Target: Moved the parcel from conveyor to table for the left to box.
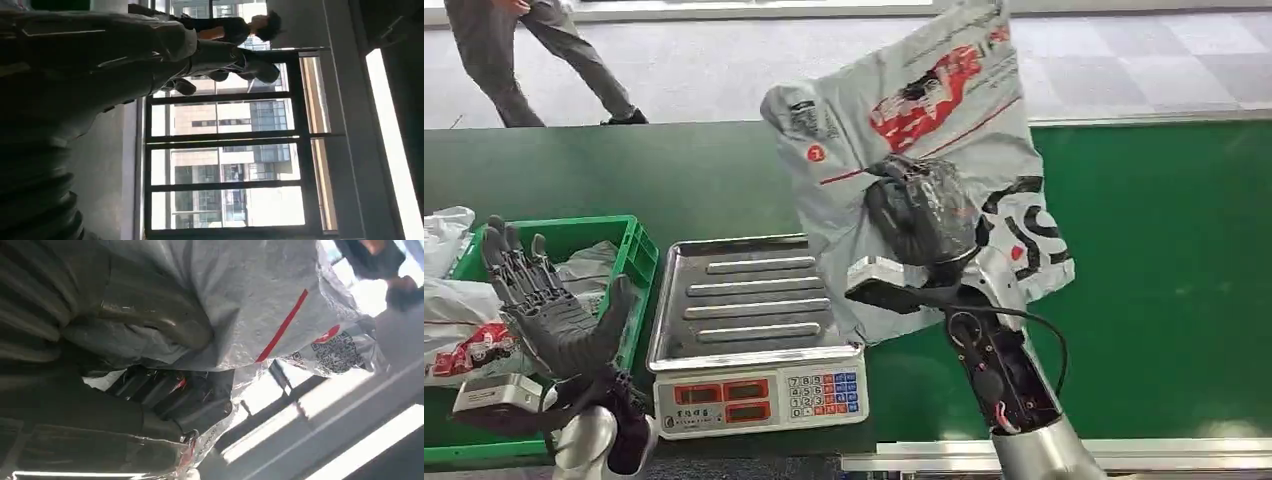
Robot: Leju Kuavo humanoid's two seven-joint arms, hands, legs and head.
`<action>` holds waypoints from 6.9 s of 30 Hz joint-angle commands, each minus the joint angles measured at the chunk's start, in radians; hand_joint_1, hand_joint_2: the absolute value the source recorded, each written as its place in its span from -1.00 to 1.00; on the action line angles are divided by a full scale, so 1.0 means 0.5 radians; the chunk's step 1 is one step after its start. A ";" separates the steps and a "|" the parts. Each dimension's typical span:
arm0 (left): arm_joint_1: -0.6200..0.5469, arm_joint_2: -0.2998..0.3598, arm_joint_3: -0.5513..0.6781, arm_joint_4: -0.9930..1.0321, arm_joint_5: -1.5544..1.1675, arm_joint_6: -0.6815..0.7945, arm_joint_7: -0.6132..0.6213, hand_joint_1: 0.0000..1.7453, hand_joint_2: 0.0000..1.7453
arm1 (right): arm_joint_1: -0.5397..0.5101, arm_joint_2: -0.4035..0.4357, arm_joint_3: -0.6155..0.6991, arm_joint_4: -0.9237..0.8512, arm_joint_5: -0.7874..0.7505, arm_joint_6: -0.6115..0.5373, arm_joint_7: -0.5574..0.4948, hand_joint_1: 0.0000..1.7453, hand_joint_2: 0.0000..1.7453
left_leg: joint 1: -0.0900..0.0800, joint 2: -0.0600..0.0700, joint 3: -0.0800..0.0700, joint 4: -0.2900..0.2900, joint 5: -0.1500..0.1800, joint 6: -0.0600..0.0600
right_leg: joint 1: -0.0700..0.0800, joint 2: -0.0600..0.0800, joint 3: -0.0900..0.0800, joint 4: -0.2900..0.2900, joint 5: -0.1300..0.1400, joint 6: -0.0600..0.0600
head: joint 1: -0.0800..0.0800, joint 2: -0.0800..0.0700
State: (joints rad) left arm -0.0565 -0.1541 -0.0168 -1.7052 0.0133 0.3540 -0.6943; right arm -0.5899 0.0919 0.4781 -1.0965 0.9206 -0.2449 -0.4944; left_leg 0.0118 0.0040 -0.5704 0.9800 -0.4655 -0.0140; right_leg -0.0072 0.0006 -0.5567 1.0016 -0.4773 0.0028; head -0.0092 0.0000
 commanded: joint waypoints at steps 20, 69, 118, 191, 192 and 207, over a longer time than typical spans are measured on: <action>-0.003 0.028 0.006 0.125 0.026 -0.071 -0.008 -1.00 1.00 | -0.392 0.079 1.059 1.217 0.318 -0.197 -0.066 1.00 1.00 | -0.002 -0.004 -0.003 -0.001 0.000 0.001 | -0.002 -0.001 -0.002 -0.001 0.000 0.000 | 0.001 0.000; -0.208 0.018 -0.095 0.405 0.027 -0.173 -0.008 -1.00 1.00 | -0.343 0.199 1.093 1.150 -0.017 -0.441 -0.336 -1.00 1.00 | -0.001 -0.005 -0.004 0.000 0.001 0.001 | -0.001 -0.004 -0.003 -0.002 0.000 0.000 | 0.001 0.000; 0.100 0.043 -0.125 0.295 -0.214 -0.372 -0.008 -1.00 1.00 | 0.696 -0.059 -0.654 -0.453 -1.439 -0.137 -0.308 -1.00 1.00 | -0.003 -0.005 -0.002 -0.002 -0.001 0.002 | -0.003 -0.002 -0.001 -0.004 0.000 0.000 | 0.001 0.000; -0.158 0.183 -0.454 0.946 -1.670 -0.487 0.457 1.00 1.00 | 0.842 0.062 -0.765 -0.180 -1.051 0.309 -0.063 -1.00 1.00 | -0.002 -0.003 0.002 -0.003 0.000 0.003 | -0.002 0.000 0.003 -0.006 0.001 0.000 | 0.001 0.000; -0.156 0.181 -0.450 0.932 -1.659 -0.472 0.447 1.00 1.00 | 0.842 0.061 -0.765 -0.183 -1.051 0.311 -0.063 -1.00 1.00 | -0.002 -0.004 0.002 -0.004 0.000 0.003 | -0.002 -0.001 0.002 -0.006 0.002 0.000 | 0.001 0.000; -0.152 0.150 -0.400 0.838 -1.548 -0.328 0.326 1.00 1.00 | 0.850 0.064 -0.784 -0.199 -1.068 0.323 -0.071 -1.00 1.00 | -0.002 -0.004 0.000 -0.001 -0.001 0.002 | -0.002 -0.001 0.000 -0.003 0.000 0.000 | 0.000 0.000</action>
State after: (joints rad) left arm -0.1350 -0.0694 -0.2430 -1.2871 -0.7737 0.1804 -0.5187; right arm -0.1568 0.1183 0.1103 -1.1986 0.3914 -0.0885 -0.5314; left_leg 0.0109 0.0020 -0.5708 0.9801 -0.4661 -0.0135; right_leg -0.0084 0.0000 -0.5570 1.0008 -0.4776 0.0028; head -0.0092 0.0000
